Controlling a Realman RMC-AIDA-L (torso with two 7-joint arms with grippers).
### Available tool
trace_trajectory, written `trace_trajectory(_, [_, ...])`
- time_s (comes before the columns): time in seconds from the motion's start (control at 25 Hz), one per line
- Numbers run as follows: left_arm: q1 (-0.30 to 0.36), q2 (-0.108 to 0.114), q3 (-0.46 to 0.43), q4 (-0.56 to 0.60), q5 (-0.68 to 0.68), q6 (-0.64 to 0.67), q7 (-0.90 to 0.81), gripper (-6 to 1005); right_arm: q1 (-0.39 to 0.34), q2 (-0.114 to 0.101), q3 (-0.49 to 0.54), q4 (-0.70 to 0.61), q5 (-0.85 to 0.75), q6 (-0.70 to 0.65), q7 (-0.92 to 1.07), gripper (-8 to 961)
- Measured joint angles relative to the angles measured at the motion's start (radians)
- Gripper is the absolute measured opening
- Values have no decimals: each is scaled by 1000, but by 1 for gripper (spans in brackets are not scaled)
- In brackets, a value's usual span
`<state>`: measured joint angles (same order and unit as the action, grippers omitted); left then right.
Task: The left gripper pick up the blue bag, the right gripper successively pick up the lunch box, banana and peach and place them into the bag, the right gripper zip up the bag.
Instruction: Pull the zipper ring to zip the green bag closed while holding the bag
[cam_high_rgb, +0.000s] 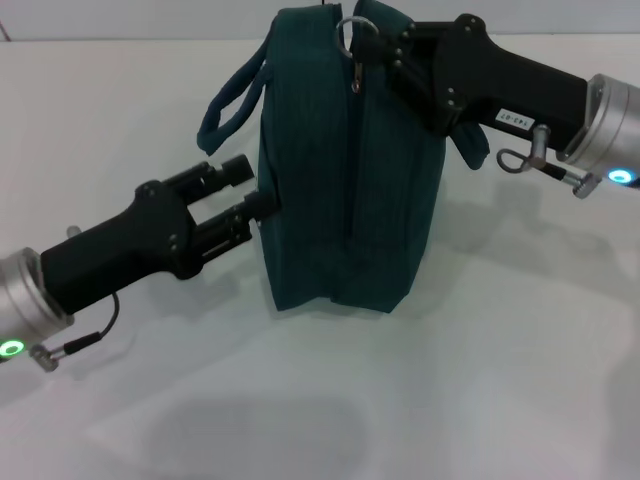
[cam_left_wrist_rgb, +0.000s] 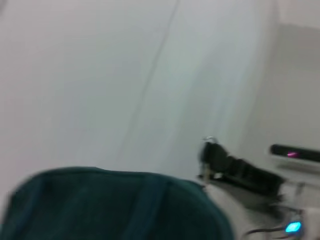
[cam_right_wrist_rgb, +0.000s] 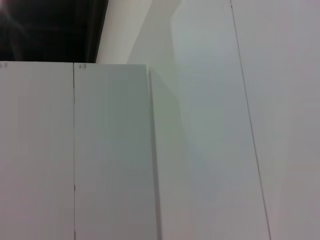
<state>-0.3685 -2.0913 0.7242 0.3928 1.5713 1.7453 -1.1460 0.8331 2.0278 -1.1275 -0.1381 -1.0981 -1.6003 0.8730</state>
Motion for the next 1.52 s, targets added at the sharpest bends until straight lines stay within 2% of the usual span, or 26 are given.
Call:
trace_trajectory(0.24, [-16, -3, 5, -46, -47, -65, 128, 679, 11, 0, 2, -3, 2, 6, -1, 10])
trace_trajectory(0.32, [-41, -4, 9, -69, -50, -67, 150, 684, 11, 0, 4, -3, 2, 6, -1, 10])
trace_trajectory(0.72, [-75, 0, 38, -67, -47, -38, 95, 706, 8, 0, 5, -5, 3, 23, -1, 9])
trace_trajectory(1.2, [-128, -4, 53, -84, -57, -144, 99, 735, 15, 0, 1, -6, 3, 31, -2, 9])
trace_trajectory(1.44, [-110, -6, 54, -89, -111, -137, 132, 751, 8, 0, 7, -6, 3, 29, -2, 9])
trace_trajectory(1.52, [-112, -5, 59, -97, -119, -136, 137, 698, 7, 0, 7, -6, 3, 29, -2, 9])
